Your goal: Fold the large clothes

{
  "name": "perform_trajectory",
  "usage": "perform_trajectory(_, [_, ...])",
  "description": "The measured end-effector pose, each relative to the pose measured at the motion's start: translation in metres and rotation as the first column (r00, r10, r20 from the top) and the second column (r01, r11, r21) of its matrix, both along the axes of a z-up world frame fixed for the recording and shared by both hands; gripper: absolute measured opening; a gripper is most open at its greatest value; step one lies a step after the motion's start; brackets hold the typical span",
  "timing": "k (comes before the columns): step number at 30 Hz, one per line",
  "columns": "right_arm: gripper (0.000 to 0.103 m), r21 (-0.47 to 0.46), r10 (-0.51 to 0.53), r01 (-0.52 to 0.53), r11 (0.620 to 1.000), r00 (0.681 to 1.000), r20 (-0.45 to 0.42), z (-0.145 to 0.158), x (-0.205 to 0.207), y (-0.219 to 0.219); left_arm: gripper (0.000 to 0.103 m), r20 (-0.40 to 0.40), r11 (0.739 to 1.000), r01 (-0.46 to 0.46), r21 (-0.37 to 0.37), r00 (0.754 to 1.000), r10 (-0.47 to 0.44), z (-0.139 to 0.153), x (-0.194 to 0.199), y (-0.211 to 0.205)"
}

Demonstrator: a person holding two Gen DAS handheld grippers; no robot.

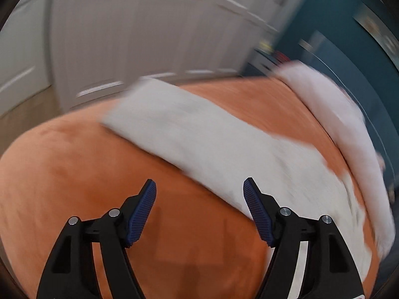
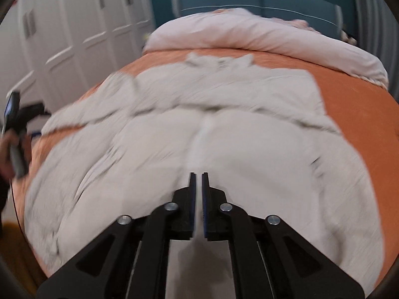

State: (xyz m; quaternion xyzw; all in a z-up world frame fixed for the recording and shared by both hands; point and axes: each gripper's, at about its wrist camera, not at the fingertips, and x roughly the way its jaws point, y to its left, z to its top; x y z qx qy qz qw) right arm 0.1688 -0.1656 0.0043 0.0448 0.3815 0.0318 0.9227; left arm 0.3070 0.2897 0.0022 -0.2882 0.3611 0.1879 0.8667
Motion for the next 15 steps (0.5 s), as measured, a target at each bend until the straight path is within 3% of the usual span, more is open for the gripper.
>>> perform_trajectory(3, [0.014,-0.022,-0.003,0.003,1.000,0.999,-0.033,-0.015,-0.010,0.016,0.068,-0.030,0.996,-0.084,-0.034,0.996,0.083,-0.015,0.014,0.046])
perform_trajectory(5, [0.014,-0.021,-0.011,0.010,1.000,0.999,-0.033,-0.020,-0.011,0.016,0.066,-0.039,0.990,-0.099,-0.101,0.995,0.096,-0.025,0.027,0.062])
perform_trajectory(7, [0.014,0.020,-0.017,0.018,1.000,0.999,-0.038,-0.025,-0.011,0.010,0.048,-0.035,0.978,-0.104,-0.183,0.994,0.100,-0.033,0.035,0.069])
perform_trajectory(8, [0.014,0.044,-0.021,0.023,0.999,0.999,-0.044,-0.026,-0.011,0.008,0.033,-0.032,0.974,-0.106,-0.202,0.994,0.102,-0.032,0.040,0.069])
perform_trajectory(9, [0.014,0.052,-0.021,0.023,0.998,0.999,-0.046,-0.030,-0.007,0.005,0.006,-0.002,0.975,-0.069,-0.213,0.998,0.070,-0.027,0.048,0.061])
perform_trajectory(11, [0.014,0.063,-0.022,0.025,0.998,0.999,-0.045,-0.031,-0.006,0.003,0.002,0.045,0.983,-0.016,-0.181,0.999,0.024,-0.005,0.044,0.062])
perform_trajectory(12, [0.014,0.064,-0.022,0.025,0.998,0.999,-0.042,-0.031,-0.007,0.003,0.002,0.109,0.989,0.039,-0.144,0.994,-0.023,0.019,0.045,0.044])
perform_trajectory(15, [0.014,0.086,-0.025,0.028,0.996,0.999,-0.033,-0.032,-0.007,0.002,0.001,0.259,0.976,0.219,0.015,0.941,-0.216,0.093,0.041,-0.037])
